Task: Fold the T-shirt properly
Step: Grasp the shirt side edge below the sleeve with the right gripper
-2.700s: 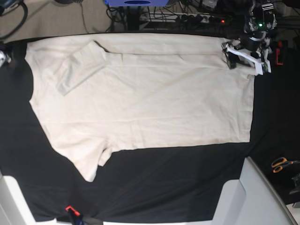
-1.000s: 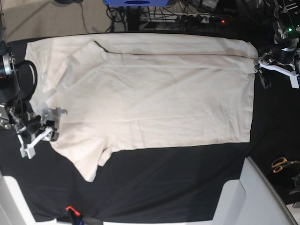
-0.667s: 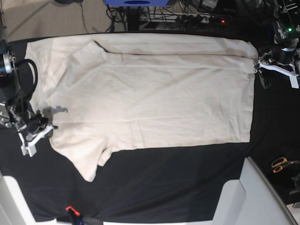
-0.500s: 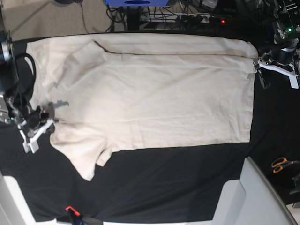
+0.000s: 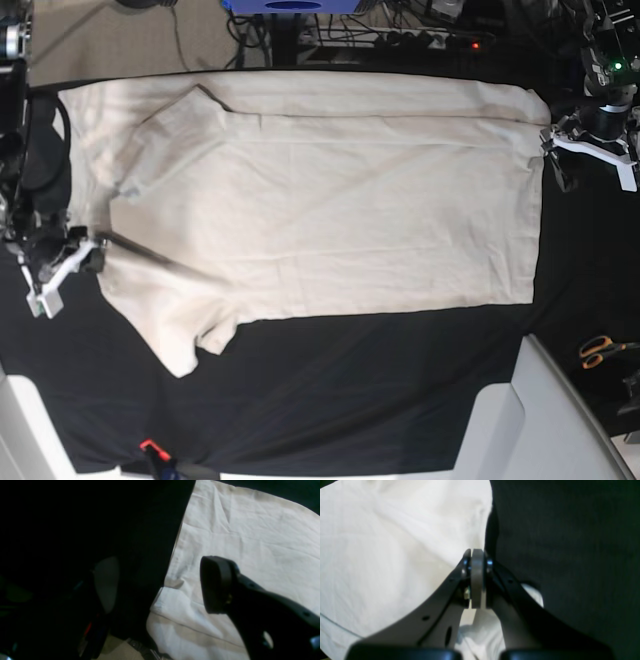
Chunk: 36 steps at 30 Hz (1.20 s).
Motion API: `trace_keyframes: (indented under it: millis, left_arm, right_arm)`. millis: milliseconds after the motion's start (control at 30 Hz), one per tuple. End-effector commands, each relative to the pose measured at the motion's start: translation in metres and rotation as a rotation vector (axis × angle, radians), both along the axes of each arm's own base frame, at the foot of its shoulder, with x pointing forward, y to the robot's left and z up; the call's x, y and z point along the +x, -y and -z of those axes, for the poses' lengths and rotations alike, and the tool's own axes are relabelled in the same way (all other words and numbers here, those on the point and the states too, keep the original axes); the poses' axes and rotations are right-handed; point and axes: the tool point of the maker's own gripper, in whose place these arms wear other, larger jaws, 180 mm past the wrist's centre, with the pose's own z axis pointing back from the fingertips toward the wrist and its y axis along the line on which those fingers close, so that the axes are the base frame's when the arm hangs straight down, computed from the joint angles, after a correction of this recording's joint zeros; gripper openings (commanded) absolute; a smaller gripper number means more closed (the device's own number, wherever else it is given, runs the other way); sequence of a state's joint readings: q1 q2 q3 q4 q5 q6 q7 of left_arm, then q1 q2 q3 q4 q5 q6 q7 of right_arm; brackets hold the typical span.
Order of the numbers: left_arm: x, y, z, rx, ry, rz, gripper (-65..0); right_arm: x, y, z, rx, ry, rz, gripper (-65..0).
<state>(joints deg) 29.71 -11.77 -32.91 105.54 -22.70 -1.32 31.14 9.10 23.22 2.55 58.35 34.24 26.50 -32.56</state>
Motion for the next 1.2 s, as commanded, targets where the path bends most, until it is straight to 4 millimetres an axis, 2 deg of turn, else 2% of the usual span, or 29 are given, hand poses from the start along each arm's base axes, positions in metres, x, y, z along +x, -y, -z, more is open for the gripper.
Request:
trace_keyframes:
  millis: [0, 133, 267, 400, 467, 533, 700, 733, 833, 1033, 1167]
  left_arm:
    - [0.004, -0.005, -0.011, 0.026, 0.030, 0.004, -16.9]
    - [0.004, -0.005, -0.011, 0.026, 0.030, 0.004, -16.9]
    - [0.005, -0.005, -0.011, 0.027, 0.032, 0.005, -16.9]
    - [0.005, -0.005, -0.011, 0.027, 0.032, 0.005, -16.9]
    - [0.005, -0.005, -0.011, 0.027, 0.032, 0.005, -16.9]
    - [0.005, -0.005, -0.011, 0.027, 0.032, 0.005, -16.9]
    - [0.004, -0.005, -0.010, 0.026, 0.029, 0.005, -16.9]
    - [0.004, -0.005, -0.010, 0.026, 0.029, 0.005, -16.9]
    - [0.004, -0.005, -0.010, 0.027, 0.028, 0.005, -16.9]
    - [0.004, -0.005, -0.011, 0.028, 0.028, 0.004, -16.9]
    - [0.004, -0.005, -0.011, 0.028, 0.028, 0.004, -16.9]
  right_arm:
    - [0.009, 0.002, -0.014, 0.015, 0.047, 0.009, -65.0]
    - [-0.011, -0.001, -0.010, 0.020, 0.017, 0.012, -65.0]
    - [-0.028, -0.013, -0.003, 0.027, -0.017, 0.004, -65.0]
    - [-0.033, -0.024, -0.003, 0.037, -0.022, 0.011, -65.0]
    - [-0.030, -0.023, -0.008, 0.025, -0.023, 0.021, -64.7]
    - [-0.026, -0.023, -0.019, 0.011, -0.008, 0.036, -58.7]
    - [-0.008, -0.021, -0.043, -0.012, 0.054, 0.063, -31.1]
    - [0.000, -0.020, -0.048, -0.013, 0.070, 0.065, -28.5]
    - [0.012, -0.011, -0.044, -0.009, 0.048, 0.089, -28.1]
    - [0.022, 0.008, -0.017, 0.026, -0.050, 0.165, -28.1]
    - [0.023, 0.004, -0.011, 0.026, -0.071, 0.155, -28.2]
